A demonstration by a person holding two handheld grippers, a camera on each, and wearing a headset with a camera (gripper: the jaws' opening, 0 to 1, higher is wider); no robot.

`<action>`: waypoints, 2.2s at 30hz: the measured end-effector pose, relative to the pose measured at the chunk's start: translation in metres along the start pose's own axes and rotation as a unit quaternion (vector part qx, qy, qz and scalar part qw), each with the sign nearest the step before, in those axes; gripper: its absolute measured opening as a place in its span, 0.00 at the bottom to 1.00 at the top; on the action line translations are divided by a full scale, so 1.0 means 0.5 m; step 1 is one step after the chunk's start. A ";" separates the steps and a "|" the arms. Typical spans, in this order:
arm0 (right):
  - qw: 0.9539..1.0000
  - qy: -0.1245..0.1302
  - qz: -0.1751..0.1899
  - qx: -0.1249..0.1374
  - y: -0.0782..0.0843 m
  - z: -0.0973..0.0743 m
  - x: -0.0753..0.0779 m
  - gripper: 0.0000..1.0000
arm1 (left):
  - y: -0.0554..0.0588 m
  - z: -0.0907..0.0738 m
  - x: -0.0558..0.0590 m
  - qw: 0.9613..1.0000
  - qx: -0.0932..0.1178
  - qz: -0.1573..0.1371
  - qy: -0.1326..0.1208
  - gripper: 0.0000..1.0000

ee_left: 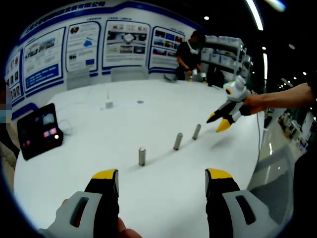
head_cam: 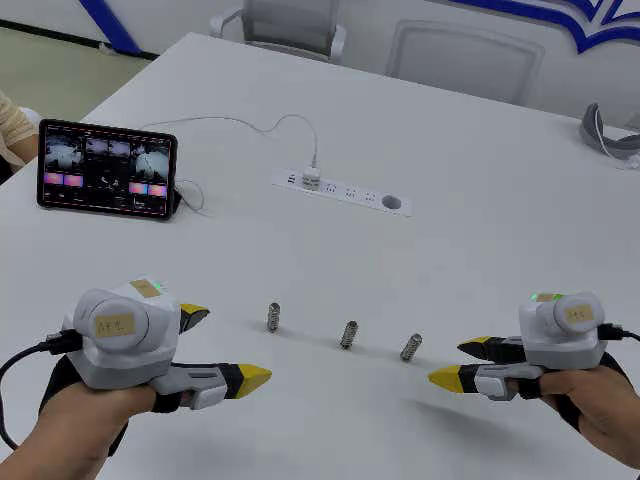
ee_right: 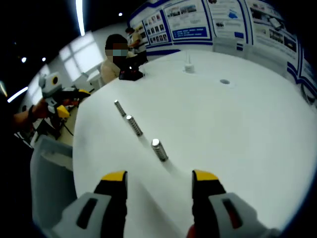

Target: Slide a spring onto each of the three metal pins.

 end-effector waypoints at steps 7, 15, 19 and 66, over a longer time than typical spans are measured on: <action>1.000 -0.003 0.026 0.015 0.015 -0.006 -0.017 0.62 | -0.011 0.012 -0.006 1.000 -0.002 0.000 -0.001 0.72; 0.998 0.016 0.037 0.054 0.000 -0.020 -0.038 0.68 | -0.025 0.017 -0.015 1.000 0.006 -0.003 -0.001 0.73; 0.996 0.008 0.049 0.079 -0.006 -0.024 -0.055 0.71 | -0.027 0.018 -0.015 1.000 0.005 -0.006 0.000 0.73; 0.993 0.039 0.060 0.099 0.018 -0.027 -0.131 0.86 | 0.000 -0.002 -0.024 0.998 -0.017 0.018 0.055 0.65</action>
Point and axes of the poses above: the centre of the closed fingertips' face, and the gripper's own axes: z roughly forward along the fingers, x roughly to its right, y roughly out of its underside, the point moved 2 cm from there along -z, roughly backward along the fingers, and after that the axes turned 11 degrees about -x, right-handed, at the moved point
